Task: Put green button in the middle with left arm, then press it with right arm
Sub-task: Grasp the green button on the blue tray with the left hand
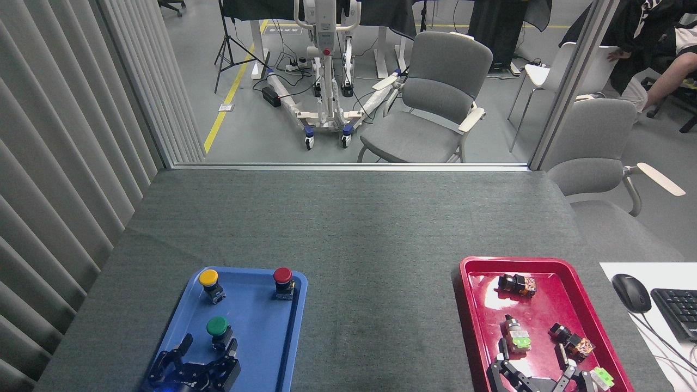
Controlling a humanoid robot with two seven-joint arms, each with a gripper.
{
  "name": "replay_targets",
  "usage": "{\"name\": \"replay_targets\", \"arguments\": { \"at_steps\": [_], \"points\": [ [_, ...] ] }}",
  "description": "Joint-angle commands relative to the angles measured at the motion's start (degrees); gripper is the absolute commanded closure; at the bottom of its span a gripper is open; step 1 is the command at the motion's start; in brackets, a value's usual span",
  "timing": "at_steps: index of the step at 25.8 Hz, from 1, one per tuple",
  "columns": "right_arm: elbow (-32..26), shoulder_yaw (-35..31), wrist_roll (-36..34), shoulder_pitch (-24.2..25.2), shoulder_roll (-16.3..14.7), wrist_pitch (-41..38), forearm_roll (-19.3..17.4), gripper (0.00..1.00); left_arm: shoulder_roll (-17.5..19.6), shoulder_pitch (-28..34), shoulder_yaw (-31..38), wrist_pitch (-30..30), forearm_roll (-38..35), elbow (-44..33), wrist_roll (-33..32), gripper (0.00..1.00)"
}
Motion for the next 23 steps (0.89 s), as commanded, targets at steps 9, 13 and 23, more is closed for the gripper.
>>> {"name": "replay_targets", "arguments": {
  "at_steps": [9, 13, 23],
  "points": [
    [0.00, 0.08, 0.10, 0.06, 0.00, 0.10, 0.08, 0.01, 0.01, -4.75, -0.26, 0.05, -1.83, 5.69, 0.07, 0.11],
    [0.00, 0.08, 0.10, 0.06, 0.00, 0.10, 0.08, 0.01, 0.01, -5.28, -0.44, -0.04, -1.91, 6.83, 0.60, 0.47],
    [0.09, -0.01, 0.10, -0.03, 0.00, 0.10, -0.01, 0.01, 4.31, -4.31, -4.75, -7.95, -1.21, 1.03, 2.71, 1.00]
  ]
}}
